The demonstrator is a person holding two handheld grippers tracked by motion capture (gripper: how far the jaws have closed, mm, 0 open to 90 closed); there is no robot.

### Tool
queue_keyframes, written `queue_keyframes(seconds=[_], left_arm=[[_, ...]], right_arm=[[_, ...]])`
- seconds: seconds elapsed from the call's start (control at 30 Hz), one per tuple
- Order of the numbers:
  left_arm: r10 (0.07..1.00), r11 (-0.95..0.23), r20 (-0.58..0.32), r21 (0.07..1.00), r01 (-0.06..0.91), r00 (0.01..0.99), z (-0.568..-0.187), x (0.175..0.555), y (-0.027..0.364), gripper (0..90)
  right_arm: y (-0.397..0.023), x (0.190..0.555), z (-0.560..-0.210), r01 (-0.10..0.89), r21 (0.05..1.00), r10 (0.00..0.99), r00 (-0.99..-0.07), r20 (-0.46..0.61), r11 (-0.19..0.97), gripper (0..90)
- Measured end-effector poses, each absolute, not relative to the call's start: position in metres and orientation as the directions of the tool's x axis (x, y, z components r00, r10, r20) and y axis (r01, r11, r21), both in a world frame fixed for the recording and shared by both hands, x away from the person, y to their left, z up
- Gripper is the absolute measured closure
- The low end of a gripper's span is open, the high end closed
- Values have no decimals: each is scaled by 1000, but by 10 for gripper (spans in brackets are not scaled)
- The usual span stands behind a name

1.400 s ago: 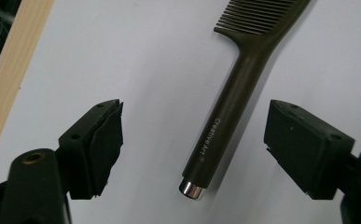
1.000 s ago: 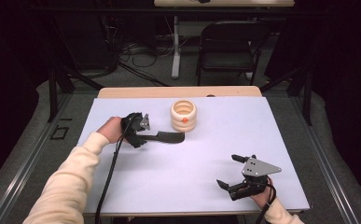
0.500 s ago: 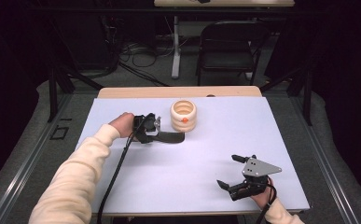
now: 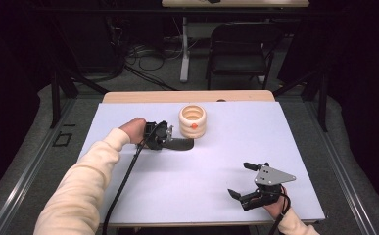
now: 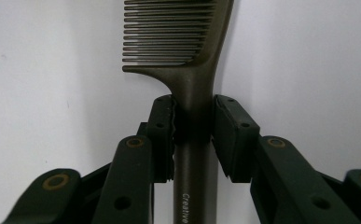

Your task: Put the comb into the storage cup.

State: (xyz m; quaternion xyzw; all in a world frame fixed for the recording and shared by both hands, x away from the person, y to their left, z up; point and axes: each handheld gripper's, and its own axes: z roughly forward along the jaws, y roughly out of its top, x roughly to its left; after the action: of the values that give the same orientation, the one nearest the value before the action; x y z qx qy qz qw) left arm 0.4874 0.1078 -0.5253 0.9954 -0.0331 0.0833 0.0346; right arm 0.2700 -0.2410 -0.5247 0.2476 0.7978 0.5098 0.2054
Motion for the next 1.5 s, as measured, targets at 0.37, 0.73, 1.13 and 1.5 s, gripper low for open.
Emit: queue_keyframes(seconds=[0.37,0.73,1.13,1.5], left_arm=[[-30,-993,171,105,-48,985,-521,485,115,727],[10,-980,190,199,-28,982,-509,470,130,728],[99,-952,199,305,35,975,-502,455,146,728],[257,-886,164,435,164,952,-499,445,162,728]], right_arm=[[-242,270,-524,186,916,608,-791,-74,355,0],[-241,270,-524,184,916,608,-790,-79,357,0],[-241,270,-524,187,915,610,-789,-77,357,0],[-241,270,-524,189,915,613,-786,-78,358,0]])
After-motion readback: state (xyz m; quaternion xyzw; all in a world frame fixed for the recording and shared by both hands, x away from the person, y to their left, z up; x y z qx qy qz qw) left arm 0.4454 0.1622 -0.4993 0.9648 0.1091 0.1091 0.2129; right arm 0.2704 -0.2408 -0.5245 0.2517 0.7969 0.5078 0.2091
